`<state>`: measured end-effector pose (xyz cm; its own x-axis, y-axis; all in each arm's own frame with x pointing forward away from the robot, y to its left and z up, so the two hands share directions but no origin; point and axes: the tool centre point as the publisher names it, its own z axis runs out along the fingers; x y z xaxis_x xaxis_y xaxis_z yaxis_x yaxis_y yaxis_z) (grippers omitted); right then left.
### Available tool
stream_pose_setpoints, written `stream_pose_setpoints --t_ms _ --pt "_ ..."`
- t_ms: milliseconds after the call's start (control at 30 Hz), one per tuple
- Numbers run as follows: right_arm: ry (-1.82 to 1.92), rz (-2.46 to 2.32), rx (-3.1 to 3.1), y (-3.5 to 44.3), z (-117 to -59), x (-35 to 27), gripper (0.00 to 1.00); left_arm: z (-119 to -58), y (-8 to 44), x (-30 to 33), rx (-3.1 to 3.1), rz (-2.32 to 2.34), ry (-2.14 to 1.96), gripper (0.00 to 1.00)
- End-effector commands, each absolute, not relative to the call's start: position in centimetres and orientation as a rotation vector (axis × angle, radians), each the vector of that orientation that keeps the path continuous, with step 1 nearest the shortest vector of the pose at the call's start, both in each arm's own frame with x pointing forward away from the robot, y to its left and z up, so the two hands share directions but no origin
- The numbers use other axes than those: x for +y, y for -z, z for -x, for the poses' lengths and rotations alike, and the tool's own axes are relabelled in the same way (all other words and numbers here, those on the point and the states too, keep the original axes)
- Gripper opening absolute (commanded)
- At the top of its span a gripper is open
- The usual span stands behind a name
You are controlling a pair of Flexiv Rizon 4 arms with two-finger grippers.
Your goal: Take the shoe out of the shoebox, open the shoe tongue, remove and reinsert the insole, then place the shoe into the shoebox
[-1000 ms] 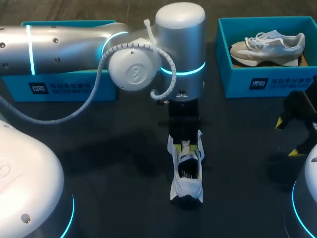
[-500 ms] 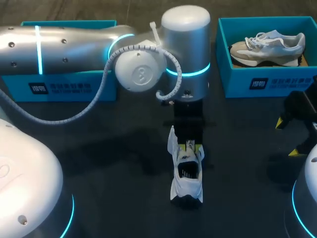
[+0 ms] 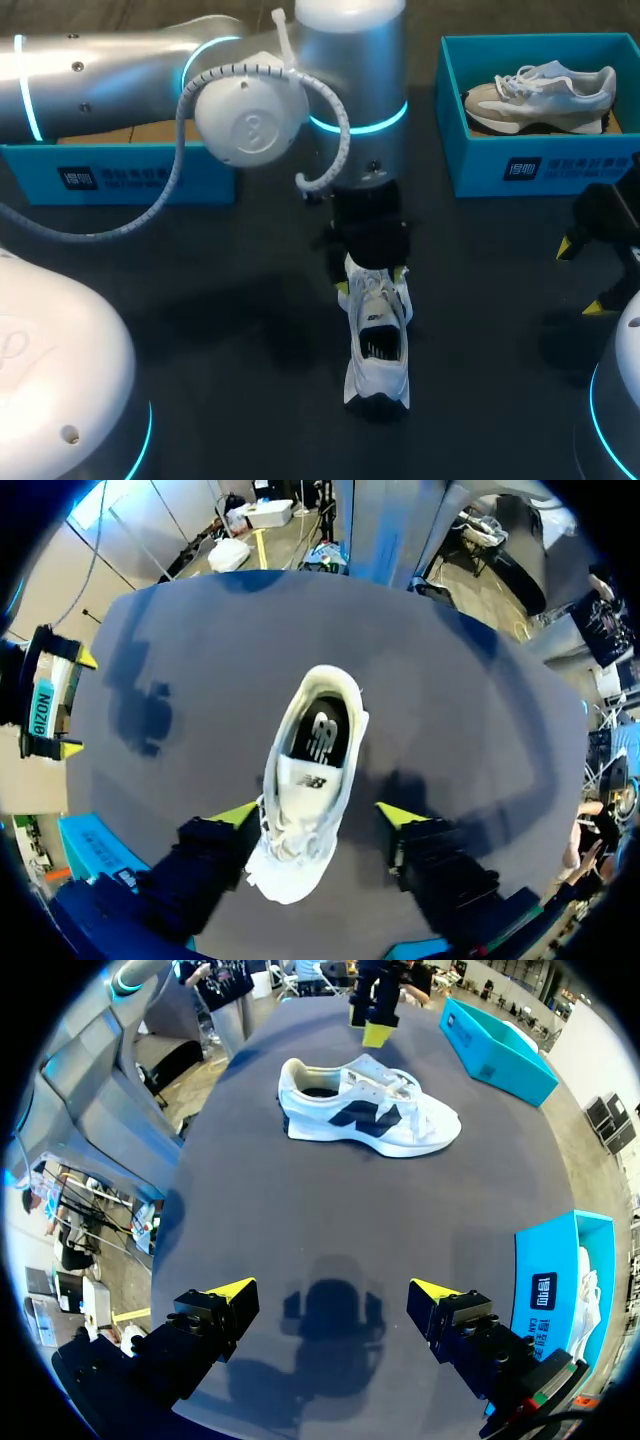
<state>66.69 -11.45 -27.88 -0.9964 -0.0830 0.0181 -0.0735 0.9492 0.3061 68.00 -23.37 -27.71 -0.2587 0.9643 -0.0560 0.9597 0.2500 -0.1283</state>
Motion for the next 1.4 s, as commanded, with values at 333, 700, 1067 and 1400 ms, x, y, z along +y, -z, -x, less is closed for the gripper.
stream_pose_setpoints --t_ms 333,700,1067,1400 --pt "0.477 -0.122 -3.074 27.9 -66.6 -11.5 1.0 -67.2 27.4 -23.4 -2.516 1.832 -0.173 1.0" --pt "0.477 -0.122 -3.074 27.9 -66.6 -11.5 1.0 -63.9 27.0 -22.5 -2.844 1.084 -0.202 1.0" --pt "0.477 -0.122 -3.074 27.9 -66.6 -11.5 1.0 -61.4 28.1 -22.9 -2.949 0.41 -0.24 1.0" --pt "0.477 -0.122 -3.074 27.9 -66.6 -11.5 1.0 -60.7 28.4 -23.3 -3.051 0.367 -0.129 1.0"
